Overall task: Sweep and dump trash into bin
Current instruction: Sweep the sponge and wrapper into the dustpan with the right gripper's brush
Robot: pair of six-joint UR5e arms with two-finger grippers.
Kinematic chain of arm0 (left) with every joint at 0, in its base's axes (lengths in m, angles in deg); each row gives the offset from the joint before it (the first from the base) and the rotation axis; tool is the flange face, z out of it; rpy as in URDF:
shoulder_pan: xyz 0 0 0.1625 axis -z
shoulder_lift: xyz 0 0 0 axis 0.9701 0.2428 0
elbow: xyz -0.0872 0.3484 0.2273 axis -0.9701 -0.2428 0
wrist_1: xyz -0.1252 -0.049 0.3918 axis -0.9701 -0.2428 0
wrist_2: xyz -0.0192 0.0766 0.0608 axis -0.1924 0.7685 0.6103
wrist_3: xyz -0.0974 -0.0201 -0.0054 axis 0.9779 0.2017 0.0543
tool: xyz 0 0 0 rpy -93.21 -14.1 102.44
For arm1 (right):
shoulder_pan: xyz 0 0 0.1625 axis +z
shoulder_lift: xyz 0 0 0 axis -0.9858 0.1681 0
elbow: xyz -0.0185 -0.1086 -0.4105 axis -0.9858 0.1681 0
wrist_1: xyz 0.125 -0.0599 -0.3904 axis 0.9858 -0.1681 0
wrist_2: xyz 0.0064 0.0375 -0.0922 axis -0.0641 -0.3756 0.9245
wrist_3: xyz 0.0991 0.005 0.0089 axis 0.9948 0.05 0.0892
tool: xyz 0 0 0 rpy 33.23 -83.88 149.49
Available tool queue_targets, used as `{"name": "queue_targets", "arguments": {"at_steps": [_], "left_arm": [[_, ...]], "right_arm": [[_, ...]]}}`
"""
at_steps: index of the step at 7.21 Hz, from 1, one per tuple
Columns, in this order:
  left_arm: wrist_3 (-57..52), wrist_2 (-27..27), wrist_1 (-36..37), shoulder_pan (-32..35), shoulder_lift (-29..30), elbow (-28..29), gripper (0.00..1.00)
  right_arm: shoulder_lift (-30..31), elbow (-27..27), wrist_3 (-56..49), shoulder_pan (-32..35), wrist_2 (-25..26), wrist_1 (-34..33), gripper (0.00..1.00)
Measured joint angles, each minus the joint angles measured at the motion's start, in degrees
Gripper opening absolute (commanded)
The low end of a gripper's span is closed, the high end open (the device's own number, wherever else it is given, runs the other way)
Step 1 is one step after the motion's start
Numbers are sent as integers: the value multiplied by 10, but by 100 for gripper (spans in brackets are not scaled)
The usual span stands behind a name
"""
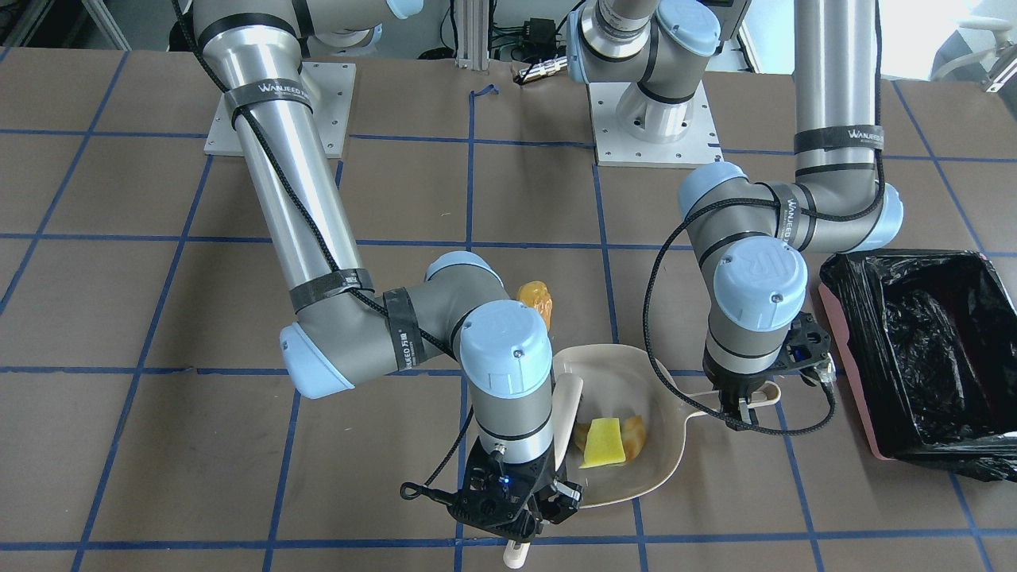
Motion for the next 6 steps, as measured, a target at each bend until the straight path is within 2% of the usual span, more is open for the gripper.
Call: {"name": "queue_targets", "arguments": {"at_steps": [4, 6], "left_arm": [[-1, 0, 2, 0, 1, 1, 0], [-3, -2, 3, 0, -1, 1, 0]], "right_arm": [[10, 5, 7, 8, -7, 16, 0], [55, -6, -31, -18, -9, 108, 0]]}}
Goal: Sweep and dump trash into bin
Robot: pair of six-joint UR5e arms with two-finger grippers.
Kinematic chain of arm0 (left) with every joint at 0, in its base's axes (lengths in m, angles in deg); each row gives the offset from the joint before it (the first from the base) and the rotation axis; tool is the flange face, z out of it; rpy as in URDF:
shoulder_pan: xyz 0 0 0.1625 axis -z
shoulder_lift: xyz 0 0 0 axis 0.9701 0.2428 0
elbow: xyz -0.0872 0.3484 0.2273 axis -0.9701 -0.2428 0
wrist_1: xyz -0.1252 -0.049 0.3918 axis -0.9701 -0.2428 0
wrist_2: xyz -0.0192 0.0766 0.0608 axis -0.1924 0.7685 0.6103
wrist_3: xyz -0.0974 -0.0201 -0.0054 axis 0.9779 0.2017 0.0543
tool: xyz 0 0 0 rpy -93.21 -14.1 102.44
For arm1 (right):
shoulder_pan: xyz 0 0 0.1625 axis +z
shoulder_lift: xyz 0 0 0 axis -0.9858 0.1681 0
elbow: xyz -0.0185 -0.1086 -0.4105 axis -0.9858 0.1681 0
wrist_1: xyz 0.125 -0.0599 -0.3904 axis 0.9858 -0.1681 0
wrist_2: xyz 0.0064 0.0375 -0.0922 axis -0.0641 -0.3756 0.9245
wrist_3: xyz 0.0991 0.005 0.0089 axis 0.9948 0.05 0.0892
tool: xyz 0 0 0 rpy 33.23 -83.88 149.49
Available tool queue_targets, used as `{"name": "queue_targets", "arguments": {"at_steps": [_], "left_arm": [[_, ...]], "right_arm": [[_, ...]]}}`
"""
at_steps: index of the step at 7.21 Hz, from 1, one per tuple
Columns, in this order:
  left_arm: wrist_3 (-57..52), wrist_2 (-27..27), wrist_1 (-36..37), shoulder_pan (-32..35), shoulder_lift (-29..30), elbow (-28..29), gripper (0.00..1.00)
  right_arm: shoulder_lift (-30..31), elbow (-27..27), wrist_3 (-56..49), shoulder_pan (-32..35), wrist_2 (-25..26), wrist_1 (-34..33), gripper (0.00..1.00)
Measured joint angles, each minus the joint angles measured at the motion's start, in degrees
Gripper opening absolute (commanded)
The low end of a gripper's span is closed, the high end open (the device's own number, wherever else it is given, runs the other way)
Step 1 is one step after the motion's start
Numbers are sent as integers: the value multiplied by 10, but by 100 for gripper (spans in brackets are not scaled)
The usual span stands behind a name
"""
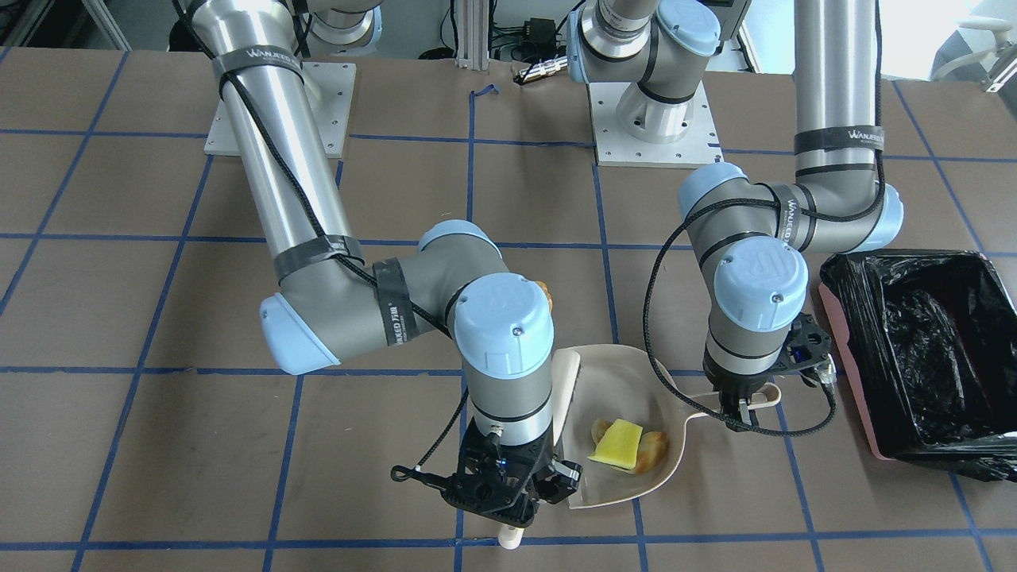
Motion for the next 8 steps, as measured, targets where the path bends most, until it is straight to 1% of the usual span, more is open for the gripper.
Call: {"name": "queue_targets", "arguments": {"at_steps": [1, 2, 3, 4, 6, 7, 8], "left_arm": [[-2, -6, 0, 0, -5, 1, 0], [-7, -18, 0, -1, -11, 0, 0], [-20, -34, -1, -4, -18, -2, 0], [-38, -42, -3, -8, -25, -6, 0], [-95, -72, -2, -36, -51, -35, 0], [-137, -92, -2, -64, -71, -62, 0], [-172, -101, 3, -87, -92, -95, 0]], "right_arm": [[33, -20, -12, -14, 1, 41, 0], [65, -57, -20, -23, 5, 59, 0], [103, -114, -28, -30, 10, 62, 0], [147, -183, -36, -37, 13, 53, 0], [219, -312, -39, -43, 20, -7, 0], [241, -360, -34, -44, 20, -42, 0], [257, -390, -21, -44, 18, -64, 0]]}}
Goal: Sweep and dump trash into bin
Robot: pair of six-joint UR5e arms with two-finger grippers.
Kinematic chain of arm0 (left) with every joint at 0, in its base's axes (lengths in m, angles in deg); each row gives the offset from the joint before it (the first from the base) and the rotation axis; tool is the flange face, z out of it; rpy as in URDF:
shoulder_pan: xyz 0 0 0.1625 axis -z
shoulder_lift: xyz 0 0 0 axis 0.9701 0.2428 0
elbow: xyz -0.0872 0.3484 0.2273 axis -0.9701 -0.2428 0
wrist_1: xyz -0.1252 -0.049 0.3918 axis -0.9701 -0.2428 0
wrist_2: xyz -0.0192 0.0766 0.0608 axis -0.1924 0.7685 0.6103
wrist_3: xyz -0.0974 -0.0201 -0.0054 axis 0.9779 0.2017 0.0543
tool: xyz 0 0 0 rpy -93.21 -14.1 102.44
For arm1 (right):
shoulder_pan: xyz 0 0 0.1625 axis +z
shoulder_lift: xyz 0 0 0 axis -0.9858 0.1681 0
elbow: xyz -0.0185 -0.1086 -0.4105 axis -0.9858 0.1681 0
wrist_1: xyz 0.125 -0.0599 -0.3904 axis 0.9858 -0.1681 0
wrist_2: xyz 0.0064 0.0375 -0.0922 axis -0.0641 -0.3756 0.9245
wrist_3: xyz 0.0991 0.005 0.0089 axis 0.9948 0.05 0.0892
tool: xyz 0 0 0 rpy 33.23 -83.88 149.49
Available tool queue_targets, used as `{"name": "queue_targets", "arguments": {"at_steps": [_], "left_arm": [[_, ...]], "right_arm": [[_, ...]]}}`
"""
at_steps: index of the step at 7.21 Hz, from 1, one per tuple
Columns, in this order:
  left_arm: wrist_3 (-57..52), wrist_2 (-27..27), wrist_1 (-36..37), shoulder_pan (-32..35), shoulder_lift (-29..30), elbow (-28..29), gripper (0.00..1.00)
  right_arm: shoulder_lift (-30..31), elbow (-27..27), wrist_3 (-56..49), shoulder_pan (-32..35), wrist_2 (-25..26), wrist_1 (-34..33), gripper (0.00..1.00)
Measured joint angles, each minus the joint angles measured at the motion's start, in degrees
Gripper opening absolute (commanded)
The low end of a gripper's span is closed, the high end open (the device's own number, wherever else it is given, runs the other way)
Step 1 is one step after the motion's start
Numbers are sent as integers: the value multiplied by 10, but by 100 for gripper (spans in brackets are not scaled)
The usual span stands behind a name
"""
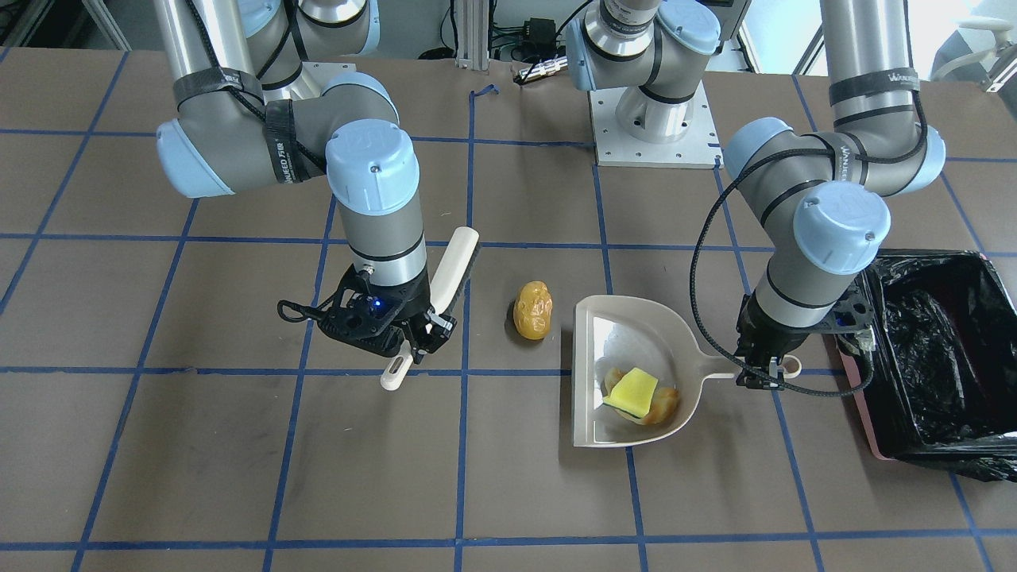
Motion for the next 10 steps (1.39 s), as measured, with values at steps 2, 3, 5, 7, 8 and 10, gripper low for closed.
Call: {"name": "queue_targets", "arguments": {"at_steps": [2, 3, 5, 7, 8, 10], "left_arm": [[-30, -3, 36, -18, -41, -71, 0], [-33, -2, 50, -19, -59, -101, 0], [-28, 16, 77, -19, -88, -149, 0], [11, 34, 91, -14, -100, -173, 0], [38, 45, 92, -2, -101, -175, 0], [92, 79, 93, 37, -93, -172, 0]], "right_arm": [[14, -34, 35, 4, -3, -16, 0], [12, -39, 48, 8, -1, -21, 0], [-2, -39, 58, 31, 3, -33, 0], [-25, -31, 66, 43, 3, -53, 0], [-36, -28, 62, 46, 1, -60, 0], [-46, -16, 66, 56, -2, -66, 0]]}}
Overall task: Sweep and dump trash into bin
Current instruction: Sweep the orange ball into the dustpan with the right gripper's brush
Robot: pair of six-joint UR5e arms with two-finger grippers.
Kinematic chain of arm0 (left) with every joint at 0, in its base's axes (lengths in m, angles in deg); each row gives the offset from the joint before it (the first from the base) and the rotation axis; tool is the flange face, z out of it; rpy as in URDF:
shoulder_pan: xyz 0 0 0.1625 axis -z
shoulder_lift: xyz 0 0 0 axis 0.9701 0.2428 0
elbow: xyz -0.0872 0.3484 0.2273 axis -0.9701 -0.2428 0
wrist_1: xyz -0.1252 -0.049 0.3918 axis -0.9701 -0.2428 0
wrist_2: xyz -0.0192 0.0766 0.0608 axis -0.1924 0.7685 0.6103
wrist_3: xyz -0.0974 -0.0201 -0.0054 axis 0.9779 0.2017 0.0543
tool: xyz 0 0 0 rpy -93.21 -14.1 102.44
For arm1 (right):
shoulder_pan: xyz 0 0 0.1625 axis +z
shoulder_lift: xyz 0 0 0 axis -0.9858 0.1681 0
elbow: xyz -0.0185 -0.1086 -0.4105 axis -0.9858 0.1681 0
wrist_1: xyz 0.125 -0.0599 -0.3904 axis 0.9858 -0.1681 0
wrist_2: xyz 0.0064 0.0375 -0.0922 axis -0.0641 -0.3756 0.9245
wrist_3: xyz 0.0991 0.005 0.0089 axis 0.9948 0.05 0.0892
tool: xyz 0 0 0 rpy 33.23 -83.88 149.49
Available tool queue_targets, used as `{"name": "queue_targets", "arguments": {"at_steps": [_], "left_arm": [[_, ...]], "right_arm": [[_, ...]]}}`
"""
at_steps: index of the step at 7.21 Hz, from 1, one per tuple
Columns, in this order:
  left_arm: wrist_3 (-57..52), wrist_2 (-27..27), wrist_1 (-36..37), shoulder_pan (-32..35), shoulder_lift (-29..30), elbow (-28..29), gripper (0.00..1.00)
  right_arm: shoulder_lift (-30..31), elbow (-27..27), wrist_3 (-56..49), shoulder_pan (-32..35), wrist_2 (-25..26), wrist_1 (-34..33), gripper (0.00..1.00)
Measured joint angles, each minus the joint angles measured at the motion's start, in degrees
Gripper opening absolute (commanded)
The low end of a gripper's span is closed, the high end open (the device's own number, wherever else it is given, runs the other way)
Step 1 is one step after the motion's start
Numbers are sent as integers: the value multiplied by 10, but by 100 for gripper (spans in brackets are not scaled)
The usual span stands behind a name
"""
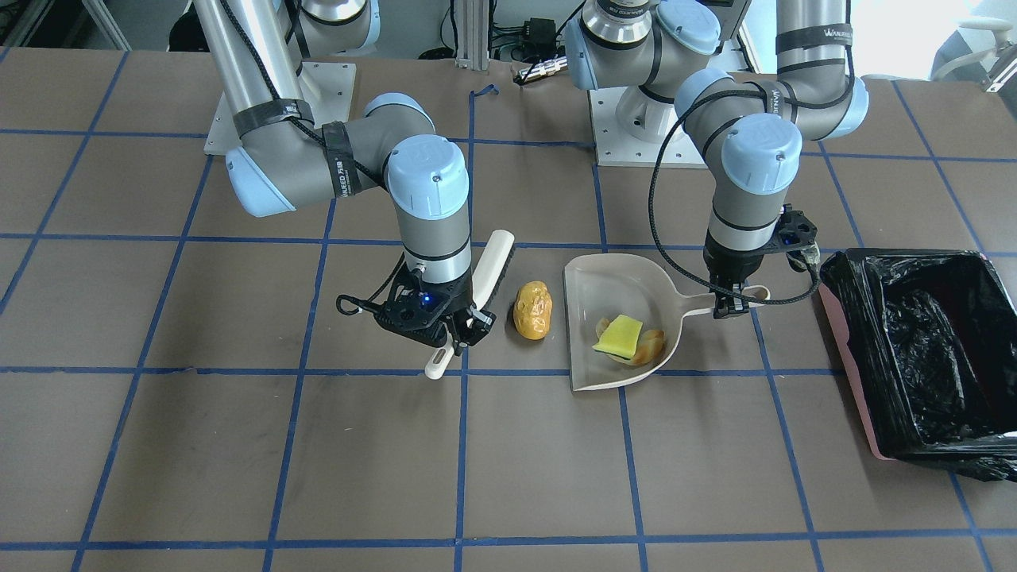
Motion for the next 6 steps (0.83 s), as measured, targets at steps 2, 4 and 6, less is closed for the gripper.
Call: {"name": "queue_targets", "arguments": {"at_steps": [2, 4, 6], "left_arm": [[25, 18, 0, 16, 7, 2, 0], [29, 20, 1, 18, 9, 3, 0], [29, 20, 1, 18, 11, 6, 0]], "right_arm": [[-31, 33, 21, 21, 2, -1, 0], [-52, 51, 21, 31, 6, 0, 0], [-64, 61, 22, 34, 6, -12, 0]]}}
